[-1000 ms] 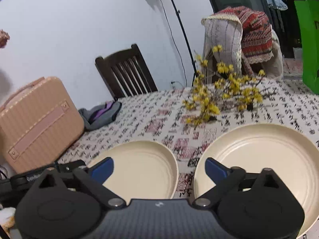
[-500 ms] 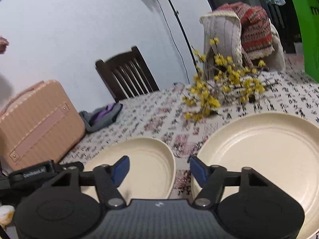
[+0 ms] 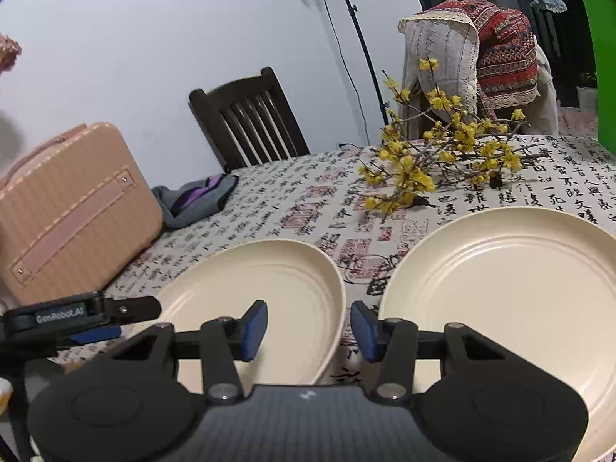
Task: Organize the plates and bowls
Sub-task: 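Close both grippers side by side on the cream plate's rim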
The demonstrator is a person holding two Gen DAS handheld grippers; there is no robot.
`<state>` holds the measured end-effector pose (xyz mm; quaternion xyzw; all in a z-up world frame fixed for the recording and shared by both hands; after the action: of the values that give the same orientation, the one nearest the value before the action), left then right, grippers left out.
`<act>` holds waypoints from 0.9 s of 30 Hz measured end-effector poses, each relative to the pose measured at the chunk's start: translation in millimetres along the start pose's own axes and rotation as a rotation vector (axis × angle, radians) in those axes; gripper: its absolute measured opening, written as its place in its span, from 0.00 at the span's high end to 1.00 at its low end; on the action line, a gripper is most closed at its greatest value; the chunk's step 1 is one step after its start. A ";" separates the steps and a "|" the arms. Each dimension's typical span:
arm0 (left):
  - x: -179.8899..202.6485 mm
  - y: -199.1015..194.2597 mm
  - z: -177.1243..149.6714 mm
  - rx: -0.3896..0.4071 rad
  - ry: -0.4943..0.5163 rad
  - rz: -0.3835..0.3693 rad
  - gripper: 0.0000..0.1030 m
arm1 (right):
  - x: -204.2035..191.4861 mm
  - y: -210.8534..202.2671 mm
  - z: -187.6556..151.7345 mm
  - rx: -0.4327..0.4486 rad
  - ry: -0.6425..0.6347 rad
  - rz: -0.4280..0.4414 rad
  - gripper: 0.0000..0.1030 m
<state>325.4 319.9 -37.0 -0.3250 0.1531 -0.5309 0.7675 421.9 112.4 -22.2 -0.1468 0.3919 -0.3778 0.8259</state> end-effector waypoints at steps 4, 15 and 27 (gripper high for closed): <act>0.2 4.6 -2.4 -0.041 0.000 -0.006 0.29 | -1.0 4.8 -2.9 -0.018 -0.021 -0.020 0.64; 8.1 3.9 -4.6 -0.052 0.040 0.005 0.68 | -4.3 11.2 -8.4 -0.026 -0.074 -0.075 0.81; 11.1 5.6 -4.9 -0.044 0.078 0.031 0.83 | -11.2 13.8 -15.5 -0.020 -0.151 -0.113 0.85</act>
<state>330.9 309.3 -43.1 -0.3185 0.1999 -0.5277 0.7617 412.7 130.7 -33.7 -0.2049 0.3234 -0.4079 0.8289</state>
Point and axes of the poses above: each gripper's, at about its wrist camera, not at the fingertips, and y roughly the way its jaws point, x to its right, z to its top, the point moved 2 cm from there along y, roughly the way its jaws point, and after that the axes turned 14 degrees about y, right-handed, at the moved point
